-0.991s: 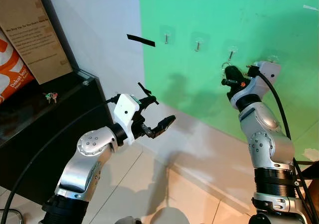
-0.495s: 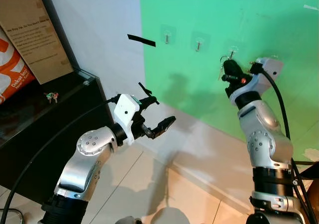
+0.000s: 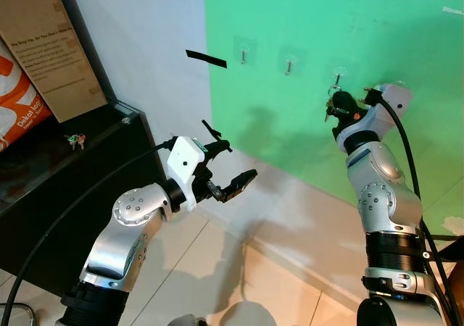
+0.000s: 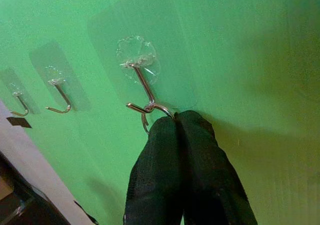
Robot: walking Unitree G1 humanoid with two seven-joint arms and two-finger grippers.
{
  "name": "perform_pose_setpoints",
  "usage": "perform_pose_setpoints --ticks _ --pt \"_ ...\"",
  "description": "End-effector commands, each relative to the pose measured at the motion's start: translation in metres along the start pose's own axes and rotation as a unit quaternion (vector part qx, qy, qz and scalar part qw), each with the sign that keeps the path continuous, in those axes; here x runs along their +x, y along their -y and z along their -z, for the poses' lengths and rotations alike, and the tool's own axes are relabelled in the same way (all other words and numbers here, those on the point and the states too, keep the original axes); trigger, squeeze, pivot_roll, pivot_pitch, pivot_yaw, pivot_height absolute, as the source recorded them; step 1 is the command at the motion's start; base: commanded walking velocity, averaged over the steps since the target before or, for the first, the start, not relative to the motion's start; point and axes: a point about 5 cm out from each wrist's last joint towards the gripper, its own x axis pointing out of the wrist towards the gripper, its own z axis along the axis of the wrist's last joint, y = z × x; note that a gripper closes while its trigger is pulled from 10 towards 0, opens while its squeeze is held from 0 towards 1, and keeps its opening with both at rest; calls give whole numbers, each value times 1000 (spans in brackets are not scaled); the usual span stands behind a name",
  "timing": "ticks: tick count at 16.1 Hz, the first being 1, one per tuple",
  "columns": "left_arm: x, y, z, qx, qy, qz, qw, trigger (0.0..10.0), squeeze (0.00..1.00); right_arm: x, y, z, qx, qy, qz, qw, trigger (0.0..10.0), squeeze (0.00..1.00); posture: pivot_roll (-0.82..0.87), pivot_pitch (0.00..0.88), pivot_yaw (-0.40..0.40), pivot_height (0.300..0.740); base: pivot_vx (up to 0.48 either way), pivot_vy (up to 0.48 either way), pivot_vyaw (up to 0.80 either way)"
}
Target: Hang keys on a hook
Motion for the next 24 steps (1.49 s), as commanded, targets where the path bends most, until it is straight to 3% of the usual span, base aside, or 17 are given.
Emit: perform_pose_setpoints --ticks 1,7,8,9,11,12,15,19,21,23,24 --pt "1 -1 -3 4 -2 6 1000 10000 0 1 6 1 3 -4 20 1000 10000 0 -58 0 71 740 0 0 0" --pt "2 0 -3 5 -1 11 1000 10000 0 -2 4 6 -2 -4 5 1000 10000 0 -65 0 81 740 0 0 0" --pt "2 0 -3 6 -1 11 1000 10000 0 -3 5 6 -4 -1 7 1000 10000 1000 -65 0 81 740 0 0 0" --pt "2 -1 -4 7 3 7 1000 10000 0 -4 6 5 -20 9 12 1000 10000 1000 -60 0 79 740 0 0 0" --pt "3 -3 -7 1 17 -8 1000 10000 0 -10 -4 2 -25 43 -47 998 10000 1000 -58 0 77 740 0 0 0" --pt "3 -3 -7 0 17 -10 1000 10000 0 -14 -4 5 -63 48 -42 996 10000 1000 -61 0 78 740 0 0 0" --pt "3 -3 -5 -8 18 -22 1000 10000 0 -22 -2 11 -91 62 -36 993 10000 1000 -65 0 77 740 0 0 0" --pt "-1 -8 2 -25 14 -80 996 10000 0 -32 2 23 -48 28 -22 998 10000 1000 -64 0 71 740 0 0 0" --pt "-5 -13 7 -19 7 -130 991 10000 0 -36 5 30 -53 8 -8 999 10000 1000 -59 0 64 740 0 0 0" --pt "-12 -20 14 -15 -8 -197 980 10000 0 -48 3 46 -67 -49 -53 995 10000 1000 -54 0 58 740 0 0 0" --pt "-13 -21 15 -14 -5 -202 979 10000 0 -49 3 47 -74 -52 -55 994 10000 1000 -54 0 58 740 0 0 0"
